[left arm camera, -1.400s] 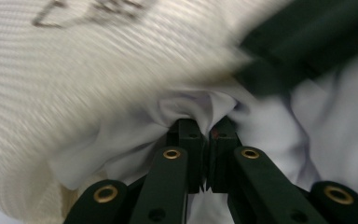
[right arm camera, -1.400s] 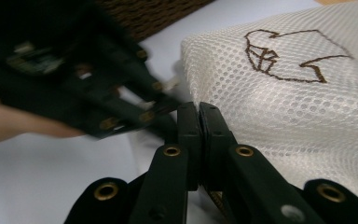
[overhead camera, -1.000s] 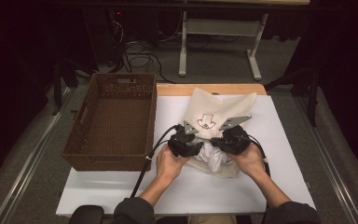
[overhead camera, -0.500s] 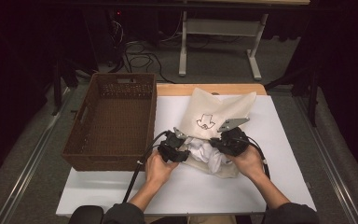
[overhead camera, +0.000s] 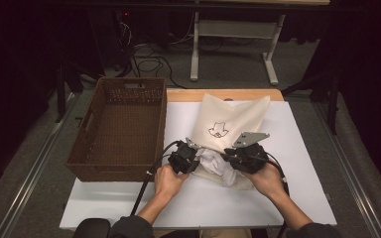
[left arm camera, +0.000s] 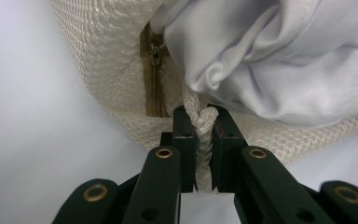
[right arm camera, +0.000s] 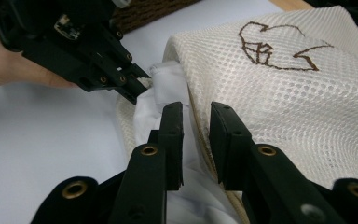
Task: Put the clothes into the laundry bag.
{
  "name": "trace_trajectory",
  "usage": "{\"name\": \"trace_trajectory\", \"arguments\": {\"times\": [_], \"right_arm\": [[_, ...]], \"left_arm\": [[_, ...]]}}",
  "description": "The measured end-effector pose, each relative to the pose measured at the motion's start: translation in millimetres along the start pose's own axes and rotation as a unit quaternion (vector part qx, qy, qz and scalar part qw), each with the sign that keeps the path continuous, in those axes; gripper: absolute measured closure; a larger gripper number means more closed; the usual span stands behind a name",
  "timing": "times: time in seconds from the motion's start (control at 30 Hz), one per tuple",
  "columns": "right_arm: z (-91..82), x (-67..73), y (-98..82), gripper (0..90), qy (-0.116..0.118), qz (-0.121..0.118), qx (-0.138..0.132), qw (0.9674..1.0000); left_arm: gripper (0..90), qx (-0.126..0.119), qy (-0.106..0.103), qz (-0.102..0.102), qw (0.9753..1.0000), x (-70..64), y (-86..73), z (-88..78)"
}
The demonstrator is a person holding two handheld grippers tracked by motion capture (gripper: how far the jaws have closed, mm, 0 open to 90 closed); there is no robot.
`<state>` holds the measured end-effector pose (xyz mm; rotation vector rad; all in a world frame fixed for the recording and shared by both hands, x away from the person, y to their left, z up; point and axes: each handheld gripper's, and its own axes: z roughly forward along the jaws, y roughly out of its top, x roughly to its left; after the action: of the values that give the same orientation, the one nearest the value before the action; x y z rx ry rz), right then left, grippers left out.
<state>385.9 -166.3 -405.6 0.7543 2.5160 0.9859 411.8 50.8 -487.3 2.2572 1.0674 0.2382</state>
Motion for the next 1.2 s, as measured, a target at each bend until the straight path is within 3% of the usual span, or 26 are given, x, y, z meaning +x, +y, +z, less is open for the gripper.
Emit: {"name": "trace_trajectory", "arguments": {"times": [0.2,0.33,0.43,0.57,0.67,0.77,0.9,1.03,1.2], "right_arm": [[-8.0,10.7,-8.1,75.5,0.001,-0.011,-0.014,0.9998],[-15.1,12.5,-10.6,72.2,0.0,-0.001,-0.031,0.9995],[-19.6,16.4,-9.7,75.2,0.008,-0.004,-0.036,0.9993],[-11.2,26.5,-10.1,82.4,0.028,-0.018,-0.011,0.9994],[10.0,31.0,-16.2,85.6,0.039,-0.036,0.028,0.9982],[25.4,30.6,-22.0,86.9,0.039,-0.026,0.052,0.9976],[39.6,29.3,-24.0,87.6,0.016,-0.046,0.072,0.9962],[48.2,25.2,-22.9,88.5,0.003,-0.05,0.083,0.9953],[57.4,15.8,-20.4,90.0,-0.034,-0.037,0.081,0.9954]], "left_arm": [[82.3,-0.004,-0.003,0.0,1.0,-2.0,-0.9,-2.0],[82.3,-0.005,-0.004,0.004,1.0,-2.5,-0.9,-4.1],[82.3,-0.008,-0.005,0.003,1.0,-2.6,-1.2,-4.9],[82.2,-0.011,-0.006,0.005,0.9999,-2.9,-1.5,-5.9],[82.3,-0.013,-0.01,0.001,0.9999,-2.1,-1.0,-7.1],[82.3,-0.015,-0.014,0.0,0.9998,-1.7,-0.8,-9.4],[82.4,-0.021,-0.019,0.002,0.9996,-2.8,-1.8,-14.7],[82.4,-0.029,-0.021,0.008,0.9993,-6.1,-4.5,-21.2],[82.5,-0.034,-0.024,0.017,0.999,-8.1,-9.9,-30.0]]}}
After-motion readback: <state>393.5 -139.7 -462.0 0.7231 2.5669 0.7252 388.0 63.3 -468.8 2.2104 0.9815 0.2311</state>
